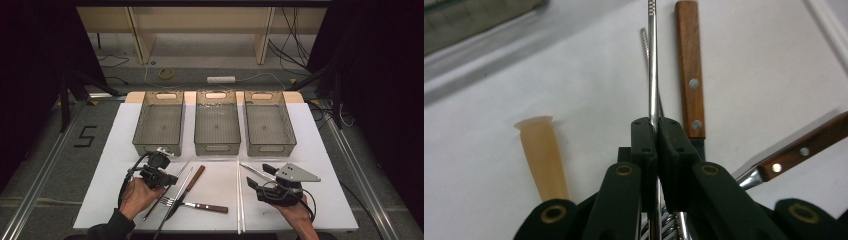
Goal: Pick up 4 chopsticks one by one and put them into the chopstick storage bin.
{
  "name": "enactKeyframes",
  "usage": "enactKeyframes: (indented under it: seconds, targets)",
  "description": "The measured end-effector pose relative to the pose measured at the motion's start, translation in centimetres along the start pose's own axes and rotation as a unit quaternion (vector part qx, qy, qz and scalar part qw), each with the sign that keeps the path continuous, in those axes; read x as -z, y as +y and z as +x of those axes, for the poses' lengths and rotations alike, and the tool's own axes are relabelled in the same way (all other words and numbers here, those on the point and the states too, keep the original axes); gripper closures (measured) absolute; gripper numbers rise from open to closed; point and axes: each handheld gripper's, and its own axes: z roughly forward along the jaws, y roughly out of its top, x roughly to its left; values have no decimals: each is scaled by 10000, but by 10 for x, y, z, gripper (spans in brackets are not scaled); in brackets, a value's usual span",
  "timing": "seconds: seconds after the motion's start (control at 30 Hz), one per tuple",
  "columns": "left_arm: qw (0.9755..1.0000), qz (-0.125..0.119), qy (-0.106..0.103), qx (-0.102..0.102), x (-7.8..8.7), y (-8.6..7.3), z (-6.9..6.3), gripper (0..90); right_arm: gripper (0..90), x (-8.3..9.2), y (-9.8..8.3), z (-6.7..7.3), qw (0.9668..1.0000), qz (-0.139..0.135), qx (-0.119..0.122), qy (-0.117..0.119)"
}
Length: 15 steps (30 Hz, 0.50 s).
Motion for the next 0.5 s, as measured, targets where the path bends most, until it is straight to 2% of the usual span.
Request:
enactKeyframes:
  seconds: [0.17,0.5]
  targets:
    - [9996,-251,-86,-110,8,5,2,856,295,0,0,0,10000,-12,-5,13]
    - [9965,-819,-124,-104,36,18,20,856,295,1,0,-1,10000,-54,-36,18]
